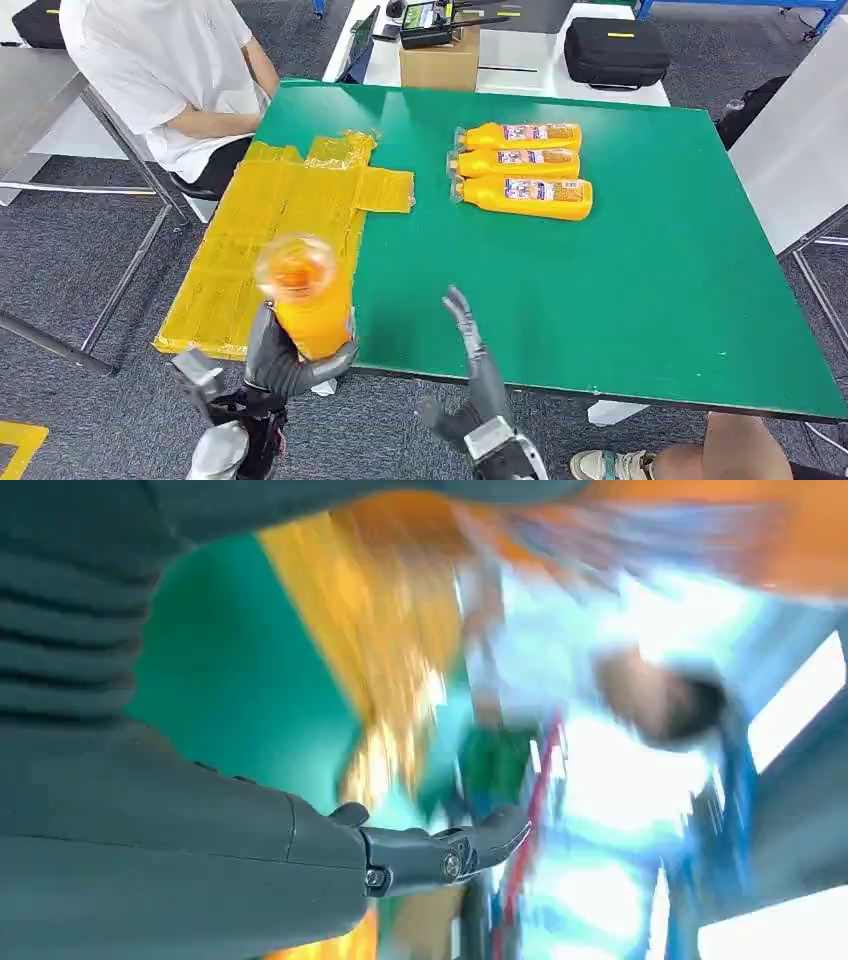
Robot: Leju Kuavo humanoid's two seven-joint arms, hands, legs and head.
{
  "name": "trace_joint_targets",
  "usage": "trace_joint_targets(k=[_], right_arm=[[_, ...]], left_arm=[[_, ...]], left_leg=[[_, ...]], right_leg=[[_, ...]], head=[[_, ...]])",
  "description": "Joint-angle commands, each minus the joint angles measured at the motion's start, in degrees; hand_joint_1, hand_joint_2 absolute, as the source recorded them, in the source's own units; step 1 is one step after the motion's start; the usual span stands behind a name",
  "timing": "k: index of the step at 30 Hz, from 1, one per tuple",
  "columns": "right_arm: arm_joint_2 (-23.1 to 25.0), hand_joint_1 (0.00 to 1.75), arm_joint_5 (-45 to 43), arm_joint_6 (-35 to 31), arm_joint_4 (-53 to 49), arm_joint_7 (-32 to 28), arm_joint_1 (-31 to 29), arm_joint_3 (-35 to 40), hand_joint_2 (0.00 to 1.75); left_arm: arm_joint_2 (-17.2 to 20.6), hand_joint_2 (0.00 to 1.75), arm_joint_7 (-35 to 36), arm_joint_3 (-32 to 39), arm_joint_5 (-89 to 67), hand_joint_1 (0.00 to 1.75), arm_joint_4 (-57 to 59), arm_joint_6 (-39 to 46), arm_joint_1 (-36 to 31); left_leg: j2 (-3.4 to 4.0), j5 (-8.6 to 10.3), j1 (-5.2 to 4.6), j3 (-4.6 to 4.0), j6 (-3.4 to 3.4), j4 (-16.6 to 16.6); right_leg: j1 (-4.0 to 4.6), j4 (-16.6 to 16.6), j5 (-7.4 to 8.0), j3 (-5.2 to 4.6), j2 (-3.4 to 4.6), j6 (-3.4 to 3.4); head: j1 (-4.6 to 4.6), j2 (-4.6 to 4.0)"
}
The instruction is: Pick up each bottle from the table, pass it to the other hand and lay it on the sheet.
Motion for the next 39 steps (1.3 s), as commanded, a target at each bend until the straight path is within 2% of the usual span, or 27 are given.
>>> trace_joint_targets(k=[1, 4, 5, 6, 7, 8, 9, 11, 12, 16, 20, 22, 25, 27, 32, 33, 34, 39], right_arm=[[3.0, 0.0, -5.1, -6.4, -13.4, -2.6, 4.4, -15.8, 0.0], [3.6, 0.0, -6.9, -7.7, -13.6, -2.9, 4.2, -17.6, 0.0], [3.6, 0.0, -6.9, -7.7, -13.6, -2.9, 4.2, -17.6, 0.0], [4.1, 0.0, -7.4, -8.5, -13.0, -3.1, 3.9, -17.9, 0.0], [4.0, 0.0, -7.6, -8.6, -12.7, -3.2, 3.8, -17.7, 0.0], [4.1, 0.0, -7.6, -8.6, -12.6, -3.2, 3.7, -17.6, 0.0], [3.6, 0.0, -7.8, -8.3, -11.9, -3.1, 3.1, -16.5, 0.0], [3.7, 0.0, -7.8, -8.6, -11.0, -3.1, 2.5, -16.3, 0.0], [3.2, 0.0, -8.3, -7.7, -10.5, -2.8, 2.0, -15.5, 0.0], [3.1, 0.0, -8.6, -6.1, -7.8, -2.3, 0.0, -14.5, 0.0], [3.0, 0.0, -8.7, -4.7, -4.7, -2.0, -0.9, -13.9, 0.0], [2.8, 0.0, -8.7, -3.6, -2.8, -2.2, -1.6, -13.5, 0.0], [3.0, 0.0, -8.8, -2.8, -1.0, -2.0, -2.3, -13.4, 0.0], [3.1, 0.0, -8.9, -2.8, -0.4, -2.0, -2.5, -13.5, 0.0], [3.4, 0.0, -9.2, -2.1, 1.3, -2.2, -3.3, -14.0, 0.0], [3.4, 0.0, -9.4, -1.9, 1.5, -2.2, -3.4, -14.1, 0.0], [3.4, 0.0, -9.6, -1.5, 2.0, -2.1, -3.5, -14.2, 0.0], [3.6, 0.0, -10.0, -0.7, 3.8, -2.2, -4.5, -14.9, 0.0]], left_arm=[[2.8, 1.75, 0.0, 9.6, -9.3, 1.75, 7.3, 10.2, -2.7], [3.3, 1.75, -0.3, 11.6, -9.4, 1.75, 7.9, 11.2, -3.4], [3.3, 1.75, -0.3, 11.6, -9.4, 1.75, 7.9, 11.2, -3.4], [4.3, 1.75, 0.3, 11.0, -19.4, 1.75, 9.9, 19.9, -4.5], [5.4, 1.75, 1.3, 10.2, -26.0, 1.75, 11.5, 24.2, -5.3], [5.4, 1.75, 1.3, 10.2, -26.1, 1.75, 11.8, 24.2, -5.5], [7.9, 1.75, 6.1, 8.1, -39.3, 1.75, 16.8, 29.8, -7.7], [8.0, 1.75, 5.7, 8.2, -39.3, 1.75, 19.5, 30.5, -9.0], [10.3, 1.75, 9.1, 5.9, -51.5, 1.75, 23.5, 34.6, -10.4], [12.0, 1.75, 11.5, 4.1, -55.8, 1.75, 34.8, 33.2, -15.6], [12.1, 1.75, 9.5, 4.4, -54.1, 1.75, 43.6, 32.3, -20.1], [12.3, 1.75, 8.7, 3.9, -54.4, 1.75, 47.3, 31.6, -22.7], [12.5, 1.75, 8.3, 3.2, -55.1, 1.75, 51.0, 30.2, -25.4], [12.6, 1.75, 7.9, 2.9, -55.2, 1.75, 52.0, 29.2, -26.2], [12.8, 1.75, 2.6, 3.9, -48.5, 1.71, 52.3, 21.9, -26.3], [12.7, 1.75, 2.4, 3.9, -47.8, 0.47, 51.7, 20.8, -26.1], [12.7, 1.75, 1.3, 4.0, -45.5, 0.0, 50.3, 17.6, -25.7], [12.4, 1.75, 0.5, 4.3, -39.0, 0.0, 46.8, 9.3, -24.9]], left_leg=[[0.1, -0.13, 0.02, 0.32, -0.1, 0.0], [0.03, -0.02, 0.0, 0.13, -0.05, 0.0], [0.1, -0.14, 0.07, 0.37, -0.11, 0.0], [0.15, -0.21, 0.1, 0.51, -0.14, 0.0], [0.03, -0.05, 0.03, 0.24, -0.08, -0.1], [0.04, -0.1, 0.06, 0.38, -0.11, -0.1], [0.04, -0.13, 0.09, 0.44, -0.14, -0.1], [-0.04, 0.03, 0.0, 0.21, -0.07, -0.1], [-0.04, 0.0, 0.02, 0.36, -0.11, -0.1], [0.07, 0.0, 0.04, 0.35, -0.1, -0.2], [-0.02, 0.06, 0.04, 0.26, -0.05, -0.1], [0.01, -0.01, 0.07, 0.48, -0.11, -0.1], [0.02, 0.03, 0.07, 0.25, -0.06, -0.1], [0.07, -0.06, 0.12, 0.46, -0.12, -0.1], [0.14, -0.06, 0.09, 0.48, -0.1, -0.1], [0.18, -0.08, 0.11, 0.53, -0.12, -0.1], [0.11, -0.07, 0.1, 0.53, -0.12, -0.1], [0.0, 0.0, 0.03, 0.58, -0.05, -0.1]], right_leg=[[0.04, 0.0, -0.12, 0.26, 0.03, -0.15], [0.0, 0.0, -0.04, 0.1, -0.03, -0.07], [0.09, 0.0, -0.13, 0.34, 0.0, -0.15], [0.13, 0.0, -0.18, 0.47, 0.03, -0.2], [0.04, 0.0, -0.07, 0.22, -0.05, -0.11], [0.08, -0.1, -0.11, 0.36, -0.06, -0.16], [0.11, -0.1, -0.14, 0.42, -0.07, -0.19], [0.01, -0.1, -0.03, 0.18, -0.1, -0.1], [0.04, -0.1, -0.06, 0.32, -0.11, -0.15], [0.05, -0.1, -0.01, 0.3, 0.0, -0.14], [0.04, -0.1, 0.0, 0.25, -0.08, -0.1], [0.09, -0.1, -0.07, 0.46, -0.07, -0.19], [0.08, -0.1, 0.0, 0.27, -0.03, -0.11], [0.14, -0.1, -0.08, 0.48, -0.03, -0.2], [0.11, -0.1, -0.03, 0.49, 0.14, -0.18], [0.13, -0.1, -0.04, 0.54, 0.16, -0.2], [0.13, -0.1, -0.05, 0.56, 0.09, -0.21], [0.04, -0.1, -0.02, 0.62, 0.1, -0.13]], head=[[0.0, 0.02], [-0.02, 0.02], [0.0, 0.02], [-0.02, 0.02], [0.0, 0.02], [-0.02, 0.02], [0.0, 0.02], [0.0, 0.02], [0.0, 0.02], [0.0, 0.02], [0.0, 0.02], [0.0, 0.02], [0.0, 0.02], [-0.02, 0.02], [0.0, 0.02], [0.0, 0.02], [-0.02, 0.02], [-0.02, 0.02]])
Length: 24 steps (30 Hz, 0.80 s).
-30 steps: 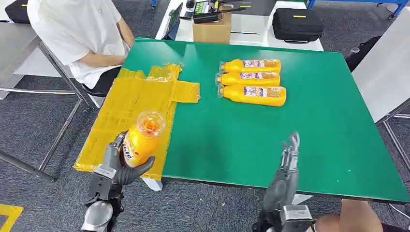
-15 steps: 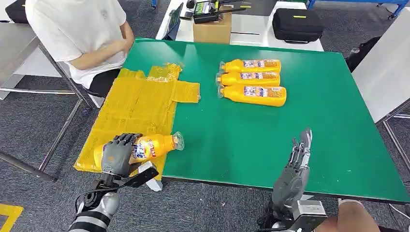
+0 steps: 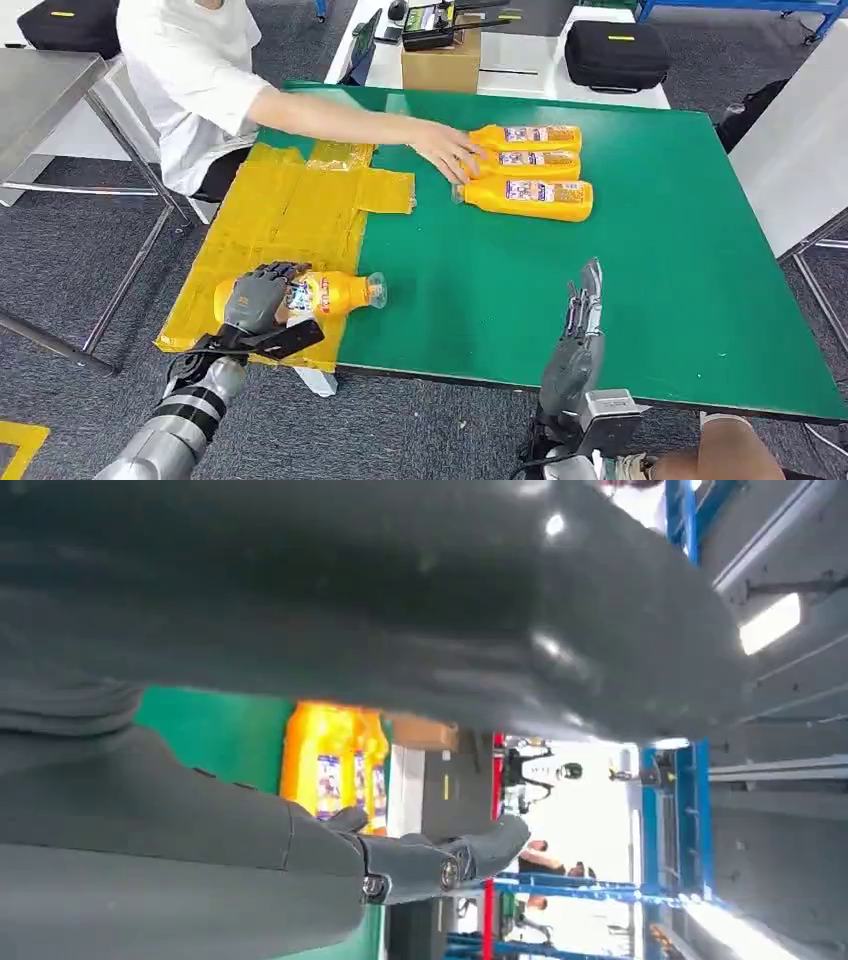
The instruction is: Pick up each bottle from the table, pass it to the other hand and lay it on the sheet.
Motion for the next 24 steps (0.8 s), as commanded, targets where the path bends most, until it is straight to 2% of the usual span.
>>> trace_joint_targets(k=[1, 3, 10, 11, 19, 24], right_arm=[[0.0, 0.0, -0.7, 1.0, 7.4, -0.1, -3.3, -1.2, 0.0], [0.0, 0.0, -0.6, 1.1, 7.5, -0.2, -3.4, -1.3, 0.0], [0.1, 0.0, -0.6, 1.0, 7.6, -0.2, -3.5, -1.5, 0.0], [0.2, 0.0, -0.6, 1.3, 8.5, -0.8, -4.4, -3.0, 0.0], [0.2, 0.0, -0.5, 1.3, 8.4, -0.9, -4.3, -3.2, 0.0], [0.0, 0.0, 0.0, 1.1, 8.3, -1.3, -4.4, -3.8, 0.0]], left_arm=[[0.5, 1.75, -1.3, -1.7, 8.5, 0.0, -0.3, -11.4, 1.0], [0.5, 1.75, -1.4, -2.0, 9.6, 0.0, -1.0, -12.2, 1.4], [0.0, 1.75, -1.7, -1.6, 12.1, 0.0, -2.6, -14.2, 2.3], [-0.4, 1.75, -2.8, -5.0, 23.6, 0.0, -18.1, -23.8, 9.5], [-0.4, 1.75, -3.3, -5.0, 26.7, 0.0, -19.5, -25.6, 9.7], [0.2, 1.75, -3.0, -7.3, 29.9, 0.0, -28.6, -28.0, 11.8]], left_leg=[[0.3, -0.09, 0.06, 0.32, -0.08, -0.1], [0.11, -0.05, 0.02, 0.3, -0.04, -0.1], [0.16, -0.07, 0.04, 0.34, -0.06, -0.1], [0.14, -0.04, 0.0, 0.35, -0.04, -0.1], [0.19, -0.13, 0.06, 0.23, -0.08, 0.0], [0.18, -0.09, 0.08, 0.08, -0.06, 0.0]], right_leg=[[0.08, -0.1, 0.01, 0.26, 0.21, -0.14], [0.03, -0.1, -0.01, 0.28, 0.09, -0.08], [0.05, -0.1, -0.01, 0.31, 0.12, -0.1], [0.01, -0.1, 0.01, 0.32, 0.12, -0.07], [0.08, 0.0, -0.07, 0.18, 0.1, -0.14], [0.1, 0.0, -0.04, 0.03, 0.02, -0.08]], head=[[0.0, 0.0], [0.0, 0.02], [0.0, 0.0], [0.0, 0.02], [0.02, 0.02], [0.02, 0.02]])
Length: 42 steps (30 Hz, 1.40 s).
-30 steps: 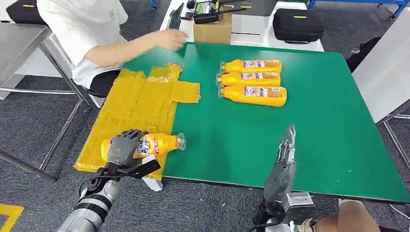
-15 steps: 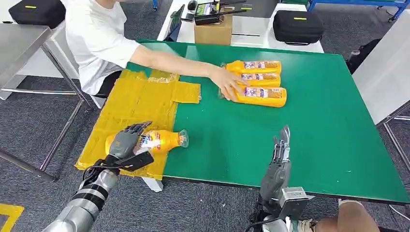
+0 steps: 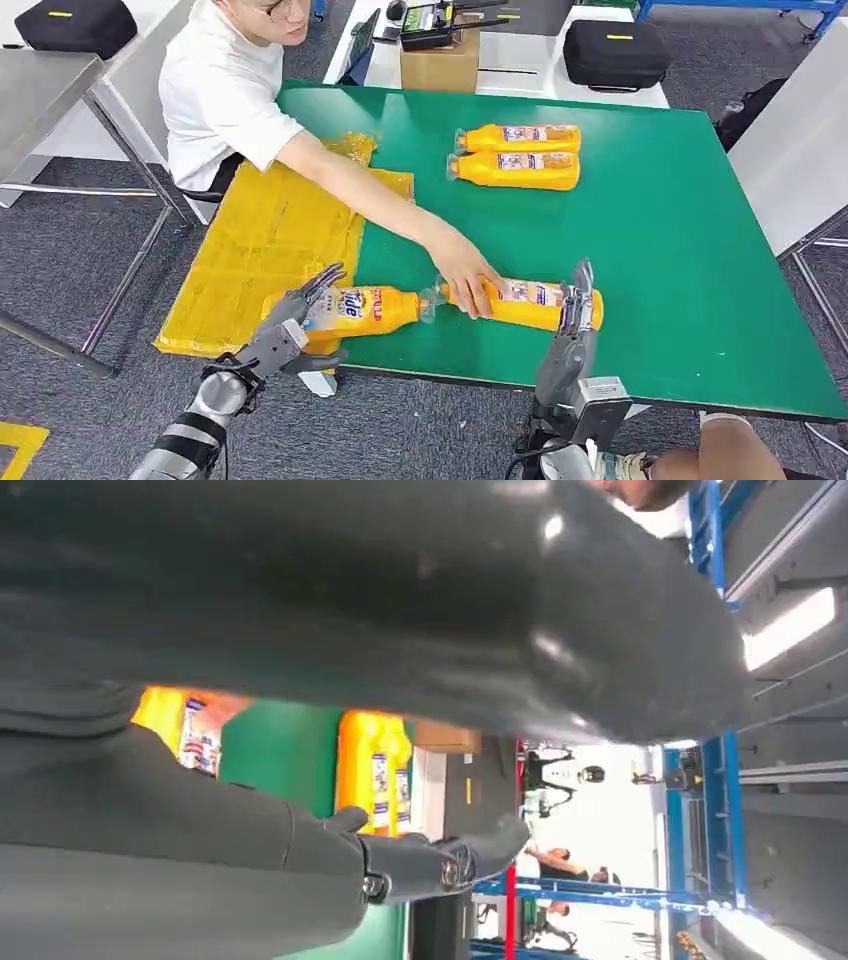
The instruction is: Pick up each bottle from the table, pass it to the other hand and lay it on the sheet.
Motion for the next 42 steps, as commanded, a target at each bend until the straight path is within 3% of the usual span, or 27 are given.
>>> trace_joint_targets(k=[1, 4, 9, 12, 15, 20, 24, 25, 35, 42], right_arm=[[-0.6, 0.0, 0.7, -0.1, 3.4, -0.4, -2.2, -2.2, 0.0], [-0.2, 0.0, 1.0, -0.5, 3.8, -0.6, -2.2, -3.2, 0.0], [-0.1, 0.0, 1.5, -0.5, 3.5, -0.7, -1.8, -3.4, 0.0], [-0.3, 0.0, 2.8, -1.5, 2.5, -0.6, -1.1, -3.3, 0.0], [-0.9, 0.0, 6.3, -5.1, 0.9, -0.7, -0.2, -3.2, 0.0], [-11.0, 0.0, 27.4, -9.0, 8.6, 9.4, -3.3, -0.2, 0.0], [-14.5, 0.0, 32.9, -8.5, 13.2, 11.7, -6.5, -2.6, 0.0], [-14.8, 0.0, 34.7, -9.0, 13.9, 12.9, -6.9, -3.2, 1.75], [-19.3, 0.0, 47.2, -7.6, 16.6, 22.5, -10.0, -4.5, 1.75], [-21.0, 0.0, 50.6, -3.7, 23.5, 26.7, -15.2, -3.8, 1.75]], left_arm=[[1.6, 1.75, 1.3, -4.4, 1.7, 0.0, -10.1, -2.1, 1.9], [2.5, 1.75, 2.9, -8.0, -4.3, 0.0, -7.9, 2.0, 1.8], [-0.1, 1.75, 0.9, -6.0, -1.5, 0.0, -8.7, 4.8, 2.5], [-3.4, 1.75, 0.6, -1.6, 3.7, 0.0, -13.3, 6.5, 3.3], [-9.1, 1.75, 2.6, 4.9, 14.3, 0.0, -18.7, 10.3, 2.6], [-11.2, 1.75, 0.2, 7.2, 28.7, 0.0, -28.6, 13.9, 3.9], [-11.2, 1.75, -0.3, 4.8, 32.6, 0.0, -36.2, 14.0, 7.4], [-11.2, 1.75, 0.0, 4.3, 34.4, 0.0, -37.0, 13.3, 8.0], [-10.7, 1.75, -1.6, 0.7, 34.8, 0.0, -41.1, 16.0, 11.6], [-10.0, 1.75, -1.8, -0.7, 33.7, 0.0, -40.7, 16.1, 11.0]], left_leg=[[0.07, -0.12, 0.08, 0.15, -0.08, 0.0], [0.12, -0.17, 0.11, 0.2, -0.08, 0.0], [0.12, -0.13, 0.08, 0.14, -0.08, 0.0], [0.1, -0.14, 0.08, 0.1, -0.09, 0.0], [0.0, -0.17, 0.12, -0.02, -0.09, 0.1], [0.06, -0.07, 0.1, -0.04, -0.03, 0.0], [0.17, -0.08, 0.06, -0.05, -0.01, 0.0], [0.2, -0.14, 0.04, 0.06, -0.01, 0.0], [0.1, -0.15, -0.03, 0.05, -0.05, 0.0], [0.12, -0.08, -0.05, -0.03, -0.01, 0.0]], right_leg=[[0.1, 0.0, -0.1, 0.16, -0.01, -0.13], [0.12, 0.0, -0.12, 0.22, 0.04, -0.14], [0.09, -0.1, -0.08, 0.19, 0.05, -0.13], [0.09, 0.0, -0.11, 0.13, -0.01, -0.14], [0.13, 0.1, -0.15, 0.07, -0.09, -0.15], [0.11, -0.1, -0.01, 0.05, -0.02, -0.06], [0.07, -0.1, 0.01, 0.01, 0.05, -0.04], [0.06, -0.1, -0.04, 0.13, 0.07, -0.06], [0.01, -0.1, -0.06, 0.1, 0.06, -0.1], [-0.01, -0.1, 0.01, 0.01, 0.08, -0.05]], head=[[0.0, 0.0], [0.02, 0.0], [0.02, 0.0], [0.04, 0.0], [0.0, 0.0], [0.02, -0.02], [0.0, 0.0], [0.04, 0.0], [0.0, 0.0], [0.0, 0.0]])
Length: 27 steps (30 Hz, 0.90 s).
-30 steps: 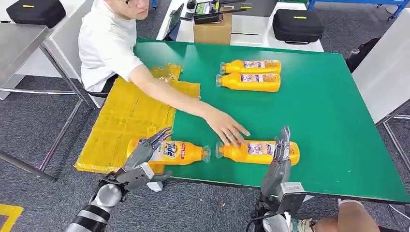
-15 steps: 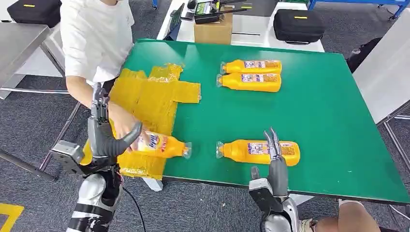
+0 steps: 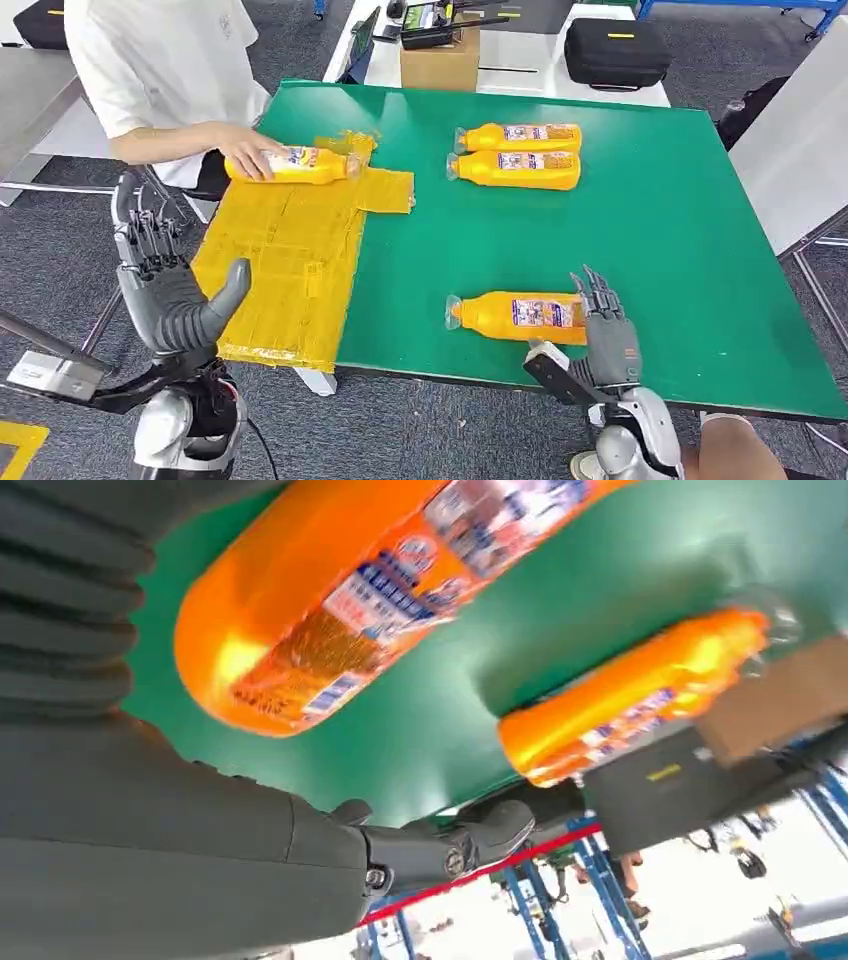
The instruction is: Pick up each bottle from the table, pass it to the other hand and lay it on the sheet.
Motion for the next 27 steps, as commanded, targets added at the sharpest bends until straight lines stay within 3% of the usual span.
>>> trace_joint_targets(k=[1, 11, 17, 18, 19, 20, 27], right_arm=[[-3.2, 0.0, 2.7, 4.5, 13.0, 3.5, -8.3, 0.8, 1.75], [-6.1, 0.0, 4.2, 11.7, 26.5, 6.8, -15.9, 5.6, 1.75], [-6.3, 0.0, 2.5, 14.2, 32.2, 3.5, -19.7, 7.0, 1.75], [-5.9, 0.66, 1.0, 15.0, 33.2, 2.2, -20.3, 6.6, 1.75], [-6.3, 0.66, 0.7, 15.5, 33.8, 1.0, -20.6, 7.1, 1.75], [-6.7, 1.71, 0.4, 16.3, 34.8, 0.1, -21.0, 7.5, 1.75], [-8.3, 1.75, -1.5, 17.3, 38.5, -6.5, -23.2, 11.4, 1.75]], left_arm=[[1.3, 1.75, 0.3, -2.3, -0.6, 0.0, 0.6, 0.1, -0.9], [2.0, 1.75, 1.0, -3.1, -0.9, 0.0, 2.2, -0.6, -1.5], [2.1, 1.75, 1.0, -3.7, -0.2, 0.0, 4.1, -1.5, -2.9], [2.1, 1.75, 1.0, -3.8, 0.1, 0.0, 4.7, -1.8, -3.3], [2.0, 1.75, 0.9, -4.0, 0.3, 0.0, 5.1, -2.0, -3.6], [2.0, 1.75, 0.8, -4.2, 0.4, 0.0, 5.5, -2.0, -4.0], [2.3, 1.75, 0.6, -5.3, 2.1, 0.0, 7.6, -3.0, -5.6]], left_leg=[[0.18, -0.1, 0.05, 0.26, -0.06, 0.0], [0.14, -0.07, 0.02, 0.29, -0.07, -0.1], [0.13, -0.01, 0.0, 0.21, -0.04, 0.0], [0.17, -0.05, 0.04, 0.33, -0.08, 0.0], [0.08, -0.01, 0.01, 0.23, -0.05, 0.0], [0.12, -0.04, 0.04, 0.3, -0.07, 0.0], [0.11, 0.01, 0.03, 0.37, -0.06, -0.1]], right_leg=[[0.07, -0.1, -0.03, 0.25, 0.11, -0.11], [0.03, -0.1, -0.03, 0.28, 0.08, -0.1], [0.02, -0.1, 0.0, 0.19, 0.03, -0.07], [0.07, -0.1, -0.02, 0.31, 0.04, -0.12], [0.03, -0.1, -0.01, 0.23, -0.02, -0.08], [0.06, -0.1, -0.02, 0.29, 0.01, -0.11], [0.05, -0.1, 0.03, 0.35, -0.11, -0.09]], head=[[0.0, 0.0], [0.0, 0.0], [0.0, 0.0], [0.0, 0.0], [0.0, 0.0], [0.02, 0.0], [0.02, 0.0]])
